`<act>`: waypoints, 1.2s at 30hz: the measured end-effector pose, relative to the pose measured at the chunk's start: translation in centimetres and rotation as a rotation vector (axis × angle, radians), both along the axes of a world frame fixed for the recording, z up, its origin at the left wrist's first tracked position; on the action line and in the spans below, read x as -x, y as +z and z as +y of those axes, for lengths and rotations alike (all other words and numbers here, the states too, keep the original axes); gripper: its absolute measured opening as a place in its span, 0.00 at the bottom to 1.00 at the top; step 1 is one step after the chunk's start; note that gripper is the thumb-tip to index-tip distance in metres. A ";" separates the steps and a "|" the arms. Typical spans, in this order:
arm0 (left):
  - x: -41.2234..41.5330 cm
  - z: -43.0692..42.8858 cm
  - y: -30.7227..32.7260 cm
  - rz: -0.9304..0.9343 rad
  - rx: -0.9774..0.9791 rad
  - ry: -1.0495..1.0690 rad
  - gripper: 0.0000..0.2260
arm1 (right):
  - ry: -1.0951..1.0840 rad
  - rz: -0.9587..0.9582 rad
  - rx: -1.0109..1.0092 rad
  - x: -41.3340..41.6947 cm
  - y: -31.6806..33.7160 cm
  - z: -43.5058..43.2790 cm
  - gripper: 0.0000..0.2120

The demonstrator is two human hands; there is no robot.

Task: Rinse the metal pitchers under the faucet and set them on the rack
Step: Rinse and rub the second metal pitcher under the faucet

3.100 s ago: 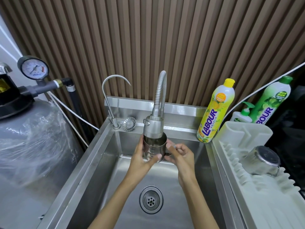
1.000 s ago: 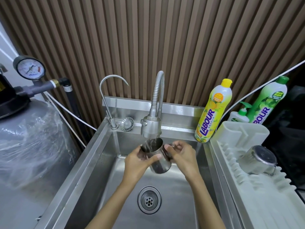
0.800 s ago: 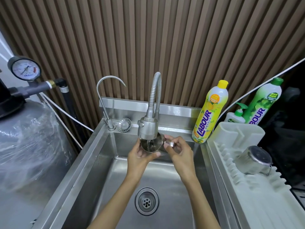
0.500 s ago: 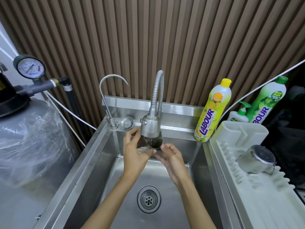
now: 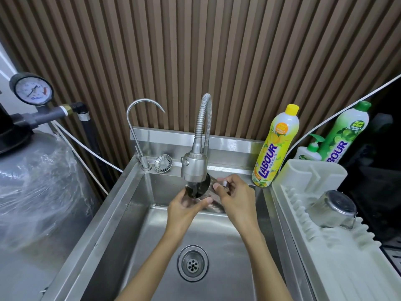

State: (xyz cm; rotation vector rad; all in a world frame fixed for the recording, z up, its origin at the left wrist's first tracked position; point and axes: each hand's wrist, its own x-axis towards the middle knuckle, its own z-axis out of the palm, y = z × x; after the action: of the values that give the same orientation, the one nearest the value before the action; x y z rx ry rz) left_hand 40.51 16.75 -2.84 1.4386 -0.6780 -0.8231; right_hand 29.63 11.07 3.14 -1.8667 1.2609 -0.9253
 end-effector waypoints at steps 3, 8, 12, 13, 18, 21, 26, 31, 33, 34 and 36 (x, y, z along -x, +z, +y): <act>-0.6 -0.9 0.8 -0.038 0.142 0.078 0.31 | 0.101 -0.445 -0.243 -0.1 -2.0 -0.5 0.12; -1.3 -0.7 2.1 -0.487 0.167 0.152 0.34 | 0.275 -0.950 -0.752 -1.2 -5.4 -1.1 0.10; -1.5 0.3 2.3 -0.707 -0.033 0.260 0.32 | 0.233 -0.750 -0.797 -1.4 -5.1 -0.7 0.08; -1.4 0.5 2.2 -0.732 -0.107 0.261 0.31 | 0.200 -0.659 -0.788 -1.2 -4.8 -0.7 0.08; -1.1 1.2 1.0 -0.303 -0.189 0.102 0.22 | -0.036 -0.174 -0.424 -0.4 -2.7 -1.0 0.09; -0.7 0.6 0.0 0.043 -0.057 -0.039 0.16 | -0.036 -0.021 -0.121 -0.3 -2.0 -0.5 0.11; -1.0 -0.9 0.5 -0.092 0.109 0.108 0.33 | 0.119 -0.489 -0.280 -0.4 -2.8 -0.8 0.08; -1.0 -0.4 2.7 -0.564 0.134 0.191 0.33 | 0.270 -0.926 -0.734 -1.3 -4.8 -1.1 0.09; -0.9 0.3 2.8 -0.731 0.038 0.301 0.38 | 0.264 -0.849 -0.755 -1.5 -4.7 -0.8 0.08; -0.8 0.6 2.7 -0.758 0.000 0.345 0.40 | 0.246 -0.764 -0.733 -1.5 -4.4 -0.6 0.07; -0.6 1.2 2.3 -0.718 -0.064 0.385 0.39 | 0.164 -0.575 -0.669 -1.3 -3.6 -0.4 0.08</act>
State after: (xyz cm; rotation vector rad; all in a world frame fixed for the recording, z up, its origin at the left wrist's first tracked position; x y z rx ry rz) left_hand 41.08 17.97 -0.51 1.8605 -0.8660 -0.0066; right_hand 30.93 10.66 -0.49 -1.0563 0.8878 -0.7481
